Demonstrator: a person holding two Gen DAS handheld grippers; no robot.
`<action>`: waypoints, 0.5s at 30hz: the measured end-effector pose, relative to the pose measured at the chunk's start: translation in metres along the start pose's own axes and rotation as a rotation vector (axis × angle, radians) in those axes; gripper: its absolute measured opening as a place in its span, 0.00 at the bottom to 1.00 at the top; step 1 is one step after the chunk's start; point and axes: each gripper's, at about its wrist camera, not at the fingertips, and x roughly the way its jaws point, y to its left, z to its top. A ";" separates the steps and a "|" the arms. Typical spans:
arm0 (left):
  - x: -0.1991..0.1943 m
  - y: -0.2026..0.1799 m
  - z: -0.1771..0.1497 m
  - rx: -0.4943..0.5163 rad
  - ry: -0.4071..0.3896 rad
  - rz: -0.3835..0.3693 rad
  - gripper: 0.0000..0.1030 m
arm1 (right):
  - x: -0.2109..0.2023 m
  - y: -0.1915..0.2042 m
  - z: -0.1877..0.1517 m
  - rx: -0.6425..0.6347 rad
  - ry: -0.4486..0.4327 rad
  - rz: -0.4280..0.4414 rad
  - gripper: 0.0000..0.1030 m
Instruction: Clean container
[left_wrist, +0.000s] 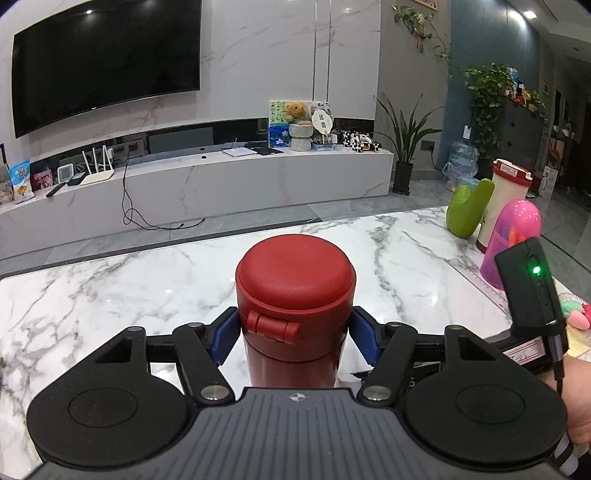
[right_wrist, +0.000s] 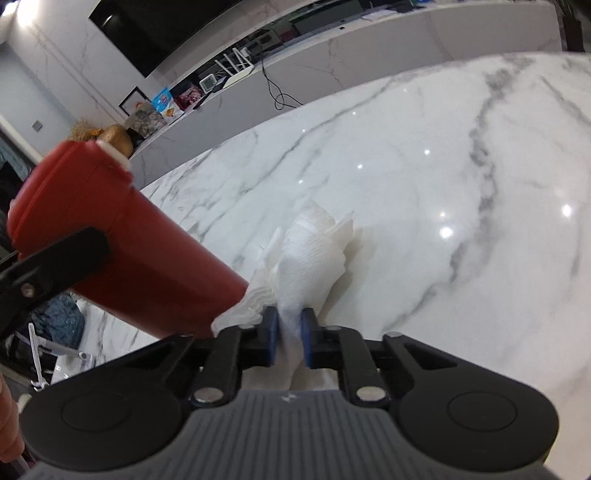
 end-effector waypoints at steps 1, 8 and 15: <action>0.000 0.000 0.000 0.000 0.001 -0.002 0.60 | -0.005 0.003 0.003 -0.022 -0.013 -0.006 0.14; 0.000 0.002 -0.001 -0.038 0.016 0.001 0.65 | -0.047 0.007 0.024 -0.104 -0.140 -0.014 0.13; -0.008 0.004 -0.003 -0.077 0.024 0.013 0.69 | -0.080 -0.001 0.042 -0.031 -0.282 0.107 0.13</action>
